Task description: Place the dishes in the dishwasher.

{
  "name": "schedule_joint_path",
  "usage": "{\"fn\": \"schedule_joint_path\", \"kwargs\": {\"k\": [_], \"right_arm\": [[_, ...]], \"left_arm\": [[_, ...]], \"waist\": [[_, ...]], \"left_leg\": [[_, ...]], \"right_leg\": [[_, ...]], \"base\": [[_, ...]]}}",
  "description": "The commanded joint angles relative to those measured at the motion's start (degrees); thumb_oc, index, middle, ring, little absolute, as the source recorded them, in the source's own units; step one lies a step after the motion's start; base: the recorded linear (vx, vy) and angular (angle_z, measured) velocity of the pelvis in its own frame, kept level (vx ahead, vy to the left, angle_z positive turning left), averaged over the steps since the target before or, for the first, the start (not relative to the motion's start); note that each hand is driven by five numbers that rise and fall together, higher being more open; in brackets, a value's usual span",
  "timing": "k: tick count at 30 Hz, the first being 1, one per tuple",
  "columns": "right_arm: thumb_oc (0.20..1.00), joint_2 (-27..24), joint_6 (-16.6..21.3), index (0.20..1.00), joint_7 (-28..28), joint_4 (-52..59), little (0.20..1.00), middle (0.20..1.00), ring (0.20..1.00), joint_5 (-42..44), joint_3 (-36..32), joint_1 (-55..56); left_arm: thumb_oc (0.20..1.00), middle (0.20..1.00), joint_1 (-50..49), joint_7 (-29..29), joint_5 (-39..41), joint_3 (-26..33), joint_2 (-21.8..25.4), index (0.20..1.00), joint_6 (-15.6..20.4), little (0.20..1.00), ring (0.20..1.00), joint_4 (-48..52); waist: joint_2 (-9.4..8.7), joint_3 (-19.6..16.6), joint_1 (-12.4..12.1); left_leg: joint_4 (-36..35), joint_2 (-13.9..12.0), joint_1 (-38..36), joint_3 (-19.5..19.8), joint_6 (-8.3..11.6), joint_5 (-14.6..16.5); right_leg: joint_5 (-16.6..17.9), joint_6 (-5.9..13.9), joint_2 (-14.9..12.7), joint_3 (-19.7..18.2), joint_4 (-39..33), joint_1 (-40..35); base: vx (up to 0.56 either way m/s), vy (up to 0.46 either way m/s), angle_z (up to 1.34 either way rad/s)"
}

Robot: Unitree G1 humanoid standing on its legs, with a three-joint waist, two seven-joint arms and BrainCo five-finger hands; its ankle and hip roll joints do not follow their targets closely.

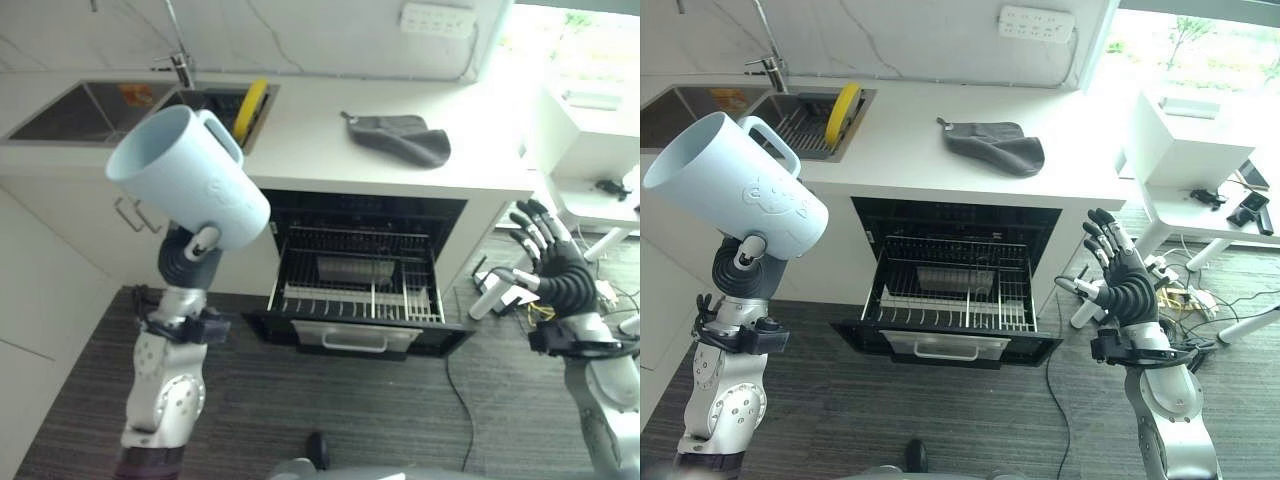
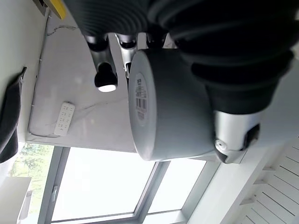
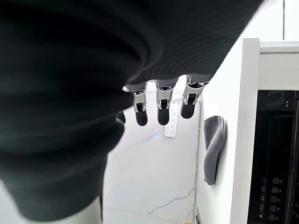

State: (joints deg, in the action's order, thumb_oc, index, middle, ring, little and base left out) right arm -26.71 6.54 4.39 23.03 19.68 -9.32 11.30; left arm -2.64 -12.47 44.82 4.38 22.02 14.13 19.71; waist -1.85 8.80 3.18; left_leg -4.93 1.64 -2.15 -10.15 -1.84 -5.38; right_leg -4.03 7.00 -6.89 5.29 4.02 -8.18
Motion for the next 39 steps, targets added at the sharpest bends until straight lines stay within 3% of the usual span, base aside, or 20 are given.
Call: {"fn": "schedule_joint_path", "kwargs": {"k": [1,3,6,11,15,19,22,24,25,28,29,30,34,39], "right_arm": [[1.000,-0.5,3.0,1.000,-0.5,0.9,1.000,1.000,1.000,0.1,0.3,-2.0],[1.000,-0.2,3.1,1.000,0.3,0.7,1.000,1.000,1.000,0.0,0.8,-1.8],[1.000,-0.6,3.8,1.000,0.4,0.1,1.000,1.000,1.000,0.0,1.5,-2.1],[1.000,-1.2,4.1,1.000,-0.3,0.2,1.000,1.000,1.000,0.3,2.5,-3.5],[1.000,-2.0,2.7,1.000,-2.6,0.1,1.000,1.000,1.000,0.3,3.5,-4.6],[1.000,-2.5,-0.2,1.000,-2.2,1.6,1.000,1.000,1.000,0.4,3.8,-4.3],[1.000,-3.0,-0.8,1.000,-0.9,1.3,1.000,1.000,1.000,-0.1,3.5,-3.7],[1.000,-3.5,0.0,1.000,-0.5,0.3,1.000,1.000,1.000,-0.4,3.4,-3.7],[1.000,-3.4,0.3,1.000,-0.4,-0.2,1.000,1.000,1.000,-0.8,3.5,-3.9],[1.000,-3.4,0.0,1.000,-0.9,-0.8,1.000,1.000,1.000,-0.9,3.5,-5.1],[1.000,-3.3,0.2,1.000,-0.9,-1.0,1.000,1.000,1.000,-1.3,3.5,-5.2],[1.000,-3.4,0.2,1.000,-0.9,-1.0,1.000,1.000,1.000,-1.5,3.5,-5.2],[1.000,-4.7,0.8,1.000,0.7,-1.2,1.000,1.000,1.000,-1.0,2.1,-4.4],[1.000,-3.6,0.6,1.000,0.9,0.3,1.000,1.000,1.000,0.7,1.1,-3.3]], "left_arm": [[0.200,0.200,0.4,-0.2,-2.1,1.3,2.5,0.200,0.9,0.200,0.200,4.5],[0.200,0.200,0.1,0.0,-3.1,1.5,2.6,0.200,0.9,0.200,0.200,4.6],[0.200,0.200,1.2,0.3,-2.5,1.4,3.1,0.200,1.2,0.200,0.200,3.7],[0.200,0.200,1.8,1.9,-3.5,0.7,3.7,0.200,2.4,0.200,0.200,3.9],[0.200,0.200,1.4,3.0,-3.5,-0.9,3.6,0.200,2.7,0.200,0.200,4.5],[0.200,0.200,-0.4,3.2,-1.3,-0.2,3.6,0.200,1.1,0.200,0.200,5.2],[0.200,0.200,-1.6,2.1,-0.4,0.4,3.0,0.200,1.4,0.200,0.200,5.2],[0.200,0.200,-2.8,0.9,0.0,0.7,2.6,0.200,1.8,0.200,0.200,5.3],[0.200,0.200,-3.0,0.5,-0.4,0.5,2.2,0.200,2.0,0.200,0.200,5.2],[0.200,0.200,-3.0,0.3,-0.5,0.2,2.3,0.200,2.8,0.200,0.200,4.8],[0.200,0.200,-3.1,0.1,-0.3,0.1,2.4,0.200,3.4,0.200,0.200,4.4],[0.200,0.200,-3.0,0.2,-0.1,0.1,2.5,0.200,3.8,0.200,0.200,4.1],[0.200,0.200,-3.5,-0.8,0.9,0.2,1.8,0.200,5.6,0.200,0.200,3.0],[0.200,0.200,-1.3,0.1,-0.3,-0.1,1.8,0.200,5.1,0.200,0.200,2.6]], "waist": [[-0.22,-2.0,-0.6],[-0.25,-1.8,-0.7],[-0.15,-1.4,-0.7],[0.23,-0.4,1.3],[0.12,-1.5,1.4],[1.02,-2.2,1.6],[0.71,-1.6,1.9],[0.44,-0.6,1.7],[0.48,-0.2,1.6],[1.24,0.2,1.7],[2.22,0.1,1.7],[2.60,0.1,1.6],[3.34,-0.5,1.2],[1.96,-1.5,1.0]], "left_leg": [[-0.1,-2.9,0.3,1.7,1.27,3.3],[-0.1,-2.9,-0.1,1.5,1.31,3.5],[-0.1,-3.0,-1.2,1.7,1.76,4.2],[-0.1,-3.3,-3.7,0.9,1.95,6.3],[-0.1,-3.9,-4.6,-0.1,2.54,7.0],[0.4,-6.1,-5.5,-1.2,4.73,5.6],[9.4,-6.6,-3.3,-1.3,5.66,7.4],[19.0,-6.4,0.6,0.3,5.74,7.0],[19.3,-6.5,1.5,0.6,5.56,6.9],[10.2,-8.2,0.2,-1.4,6.05,5.6],[2.6,-9.6,-0.4,-2.2,7.22,1.9],[0.1,-10.3,-0.4,-2.3,7.79,0.1],[-0.1,-11.5,3.0,-0.4,8.96,-1.7],[-0.1,-8.4,1.0,-1.5,6.73,1.0]], "right_leg": [[3.2,1.65,1.7,0.6,9.3,2.5],[3.0,1.19,1.9,1.2,10.6,4.7],[1.2,0.11,2.7,3.0,3.2,4.6],[6.3,0.46,2.6,1.0,-5.0,6.1],[7.0,-0.22,3.5,0.8,-8.9,4.3],[5.4,-1.81,5.1,0.3,-9.0,3.0],[5.6,-2.85,4.8,-0.2,-9.0,2.7],[6.2,-3.77,4.7,-0.6,-9.0,2.4],[6.3,-3.90,4.8,-0.6,-9.0,2.1],[5.3,-3.23,4.6,0.3,-9.0,1.2],[4.4,-2.75,4.7,1.1,-9.0,0.6],[3.9,-2.60,4.6,1.4,-9.0,0.2],[1.7,-2.47,4.1,2.2,-9.0,-1.9],[2.7,0.27,0.7,3.7,-8.6,-3.7]], "base": [[0.03,0.101,-0.17],[0.04,0.025,-0.25],[0.09,-0.103,-0.40],[0.11,-0.217,-0.05],[0.17,-0.350,0.07],[0.18,-0.317,0.06],[0.11,-0.245,-0.02],[0.07,-0.135,0.04],[0.09,-0.034,0.07],[0.12,0.116,0.04],[0.17,0.256,0.18],[0.16,0.276,0.23],[0.15,0.347,0.05],[0.15,0.410,-0.18]]}}
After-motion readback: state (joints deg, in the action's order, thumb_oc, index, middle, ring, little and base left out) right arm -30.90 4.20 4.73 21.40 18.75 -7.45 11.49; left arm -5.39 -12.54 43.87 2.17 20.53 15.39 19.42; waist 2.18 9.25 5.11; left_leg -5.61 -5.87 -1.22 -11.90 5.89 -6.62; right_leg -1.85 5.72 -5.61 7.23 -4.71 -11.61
